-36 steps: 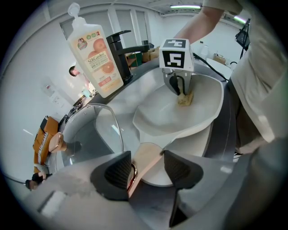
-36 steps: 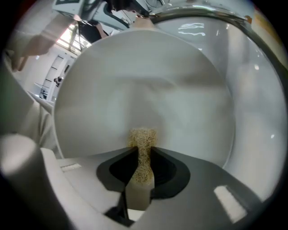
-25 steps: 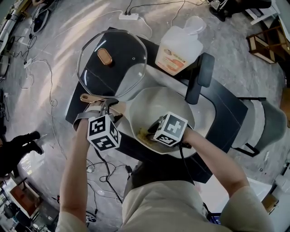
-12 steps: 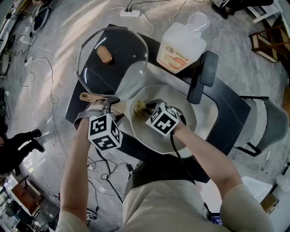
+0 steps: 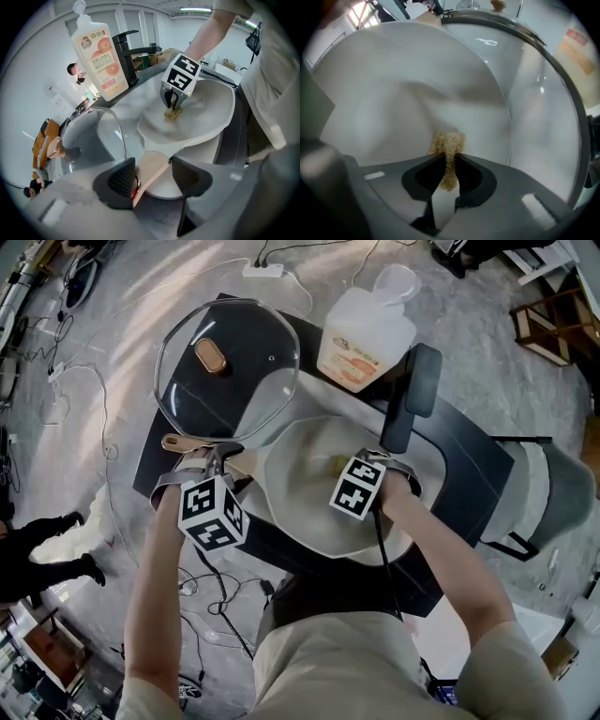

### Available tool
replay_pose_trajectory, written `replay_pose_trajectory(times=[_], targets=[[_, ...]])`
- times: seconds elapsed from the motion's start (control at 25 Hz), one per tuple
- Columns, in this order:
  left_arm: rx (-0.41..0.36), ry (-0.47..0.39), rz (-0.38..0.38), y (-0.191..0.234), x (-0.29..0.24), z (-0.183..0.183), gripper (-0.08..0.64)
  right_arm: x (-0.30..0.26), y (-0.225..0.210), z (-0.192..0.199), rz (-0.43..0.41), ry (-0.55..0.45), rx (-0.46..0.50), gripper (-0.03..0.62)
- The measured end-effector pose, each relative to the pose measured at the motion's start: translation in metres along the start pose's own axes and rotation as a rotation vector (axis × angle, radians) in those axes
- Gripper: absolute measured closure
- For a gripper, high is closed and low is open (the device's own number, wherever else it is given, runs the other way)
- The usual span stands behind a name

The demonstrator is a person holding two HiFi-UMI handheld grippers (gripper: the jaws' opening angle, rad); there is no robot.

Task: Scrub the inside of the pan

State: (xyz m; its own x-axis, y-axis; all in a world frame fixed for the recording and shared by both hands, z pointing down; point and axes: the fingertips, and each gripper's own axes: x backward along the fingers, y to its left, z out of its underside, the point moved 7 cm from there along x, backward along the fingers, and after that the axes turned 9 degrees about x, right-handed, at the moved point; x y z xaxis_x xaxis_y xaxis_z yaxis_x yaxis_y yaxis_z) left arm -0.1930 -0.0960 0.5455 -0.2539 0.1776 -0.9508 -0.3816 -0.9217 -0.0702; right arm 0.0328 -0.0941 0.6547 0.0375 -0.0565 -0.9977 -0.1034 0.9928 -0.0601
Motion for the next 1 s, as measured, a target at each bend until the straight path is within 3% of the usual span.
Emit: replay_pose_trajectory(times=[0.16,0.28,0.56,0.8,1.0], targets=[[0.002,-0.006,-0.004,0.0,0.0,0.001,0.304,0.018,0.026,0.016,-0.193,0.065,0.006,0.524],[0.0,-0.008,-0.004,0.0,0.0,0.0,0.304,0.039,0.053,0.012,-0.365,0.043,0.028,0.523],[0.0,-0.009,-0.001,0.0,0.0,-0.001,0.304,0.056,0.077,-0.034,-0.561,-0.254,-0.064,0.521],[0.001,-0.009,-0.005,0.0,0.0,-0.001,0.302,0.048,0.058,-0.063,-0.541,-0.474,-0.226,0.512],[0.002,-0.003,-0.003,0.0,0.0,-0.001,0.301,0.038,0.037,-0.072,-0.293,-0.475,-0.268,0.514]])
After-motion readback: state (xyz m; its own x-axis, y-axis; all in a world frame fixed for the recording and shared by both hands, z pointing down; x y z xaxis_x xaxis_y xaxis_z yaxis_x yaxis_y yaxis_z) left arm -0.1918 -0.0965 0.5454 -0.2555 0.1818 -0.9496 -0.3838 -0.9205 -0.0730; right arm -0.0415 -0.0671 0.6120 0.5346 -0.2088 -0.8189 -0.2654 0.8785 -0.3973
